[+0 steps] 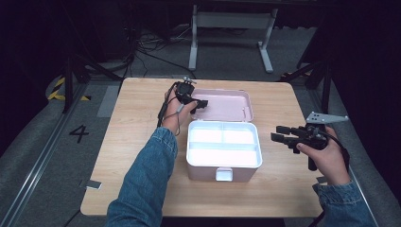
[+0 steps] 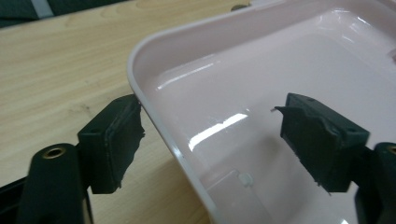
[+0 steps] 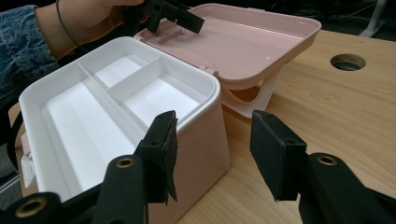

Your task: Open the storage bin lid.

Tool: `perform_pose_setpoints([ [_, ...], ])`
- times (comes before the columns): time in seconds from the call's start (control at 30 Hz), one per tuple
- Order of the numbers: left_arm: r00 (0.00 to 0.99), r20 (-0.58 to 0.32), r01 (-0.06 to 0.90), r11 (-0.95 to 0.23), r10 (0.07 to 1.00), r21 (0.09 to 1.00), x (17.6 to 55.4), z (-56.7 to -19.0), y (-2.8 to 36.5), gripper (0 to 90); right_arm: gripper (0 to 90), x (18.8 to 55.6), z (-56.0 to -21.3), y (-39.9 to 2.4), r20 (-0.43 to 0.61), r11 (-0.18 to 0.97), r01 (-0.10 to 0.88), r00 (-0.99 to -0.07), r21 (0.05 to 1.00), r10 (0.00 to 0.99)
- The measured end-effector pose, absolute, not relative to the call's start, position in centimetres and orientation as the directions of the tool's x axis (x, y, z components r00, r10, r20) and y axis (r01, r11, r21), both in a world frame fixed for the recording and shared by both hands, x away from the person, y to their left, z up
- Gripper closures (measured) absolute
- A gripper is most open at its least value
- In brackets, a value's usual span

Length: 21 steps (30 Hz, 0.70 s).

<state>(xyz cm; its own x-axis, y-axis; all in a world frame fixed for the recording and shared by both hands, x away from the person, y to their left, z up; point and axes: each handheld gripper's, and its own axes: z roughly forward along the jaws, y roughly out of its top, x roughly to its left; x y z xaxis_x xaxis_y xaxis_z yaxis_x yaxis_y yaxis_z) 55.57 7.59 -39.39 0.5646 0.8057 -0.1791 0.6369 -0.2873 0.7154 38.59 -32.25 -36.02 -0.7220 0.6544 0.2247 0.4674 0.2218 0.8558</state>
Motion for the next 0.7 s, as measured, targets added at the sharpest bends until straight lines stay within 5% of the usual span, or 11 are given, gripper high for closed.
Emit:
perform_pose_setpoints([
  [0.5, 0.638, -0.157, 0.52, -0.271, 0.754, 0.81, 52.0, -34.1, 8.9, 22.8, 52.3, 38.7, -36.2, -32.0, 0.223, 0.222, 0.467, -0.721, 0.856, 0.656],
  [0.7, 0.652, -0.084, 0.495, -0.339, 0.754, 0.8, 49.5, -32.4, 9.7, 22.0, 52.0, 38.9, -36.1, -31.9, 0.22, 0.223, 0.471, -0.715, 0.853, 0.664],
])
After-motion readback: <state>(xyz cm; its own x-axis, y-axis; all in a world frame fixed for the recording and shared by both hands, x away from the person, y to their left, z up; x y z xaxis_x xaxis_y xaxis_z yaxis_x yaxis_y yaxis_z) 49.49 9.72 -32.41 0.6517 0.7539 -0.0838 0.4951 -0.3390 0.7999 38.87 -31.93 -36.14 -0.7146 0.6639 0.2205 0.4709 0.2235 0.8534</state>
